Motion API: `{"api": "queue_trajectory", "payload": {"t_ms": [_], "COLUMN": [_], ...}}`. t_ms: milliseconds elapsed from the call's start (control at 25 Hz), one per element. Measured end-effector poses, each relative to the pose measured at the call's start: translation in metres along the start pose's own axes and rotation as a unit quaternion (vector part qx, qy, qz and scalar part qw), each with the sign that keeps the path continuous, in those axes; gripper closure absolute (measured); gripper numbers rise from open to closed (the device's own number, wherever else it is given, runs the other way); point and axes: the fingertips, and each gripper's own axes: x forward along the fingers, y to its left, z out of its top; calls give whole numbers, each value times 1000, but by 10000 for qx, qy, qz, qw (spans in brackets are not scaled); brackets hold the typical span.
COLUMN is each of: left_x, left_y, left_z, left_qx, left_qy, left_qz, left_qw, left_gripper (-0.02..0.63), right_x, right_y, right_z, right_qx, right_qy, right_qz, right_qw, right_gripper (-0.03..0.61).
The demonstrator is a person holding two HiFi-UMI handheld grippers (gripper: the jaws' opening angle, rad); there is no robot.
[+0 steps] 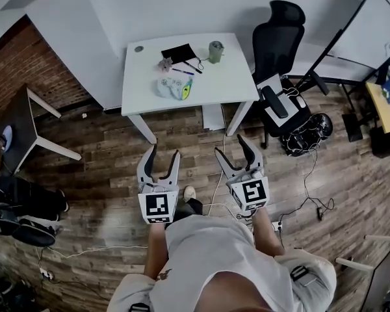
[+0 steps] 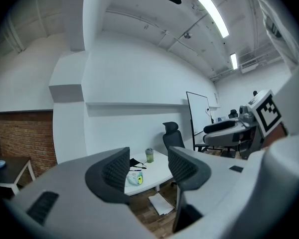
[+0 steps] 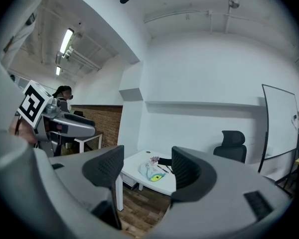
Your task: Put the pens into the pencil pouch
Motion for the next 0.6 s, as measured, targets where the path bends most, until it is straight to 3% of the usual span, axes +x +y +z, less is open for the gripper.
{"api": "queue_trajectory", "payload": {"t_ms": [600], "left_x": [88], "left_y": [82], "left_z": [-9], "left_qx": [-62], "left_qy": [-81], "left_qz": [-297], "left_qw": [9995], "left_gripper": [380], "right_x": [110], "right_y": [-12], "right_z": [2], "right_qx": [-118], "right_qy": [186], "right_qz": [-275], "right_qw": [9994], "right_gripper": [280]}}
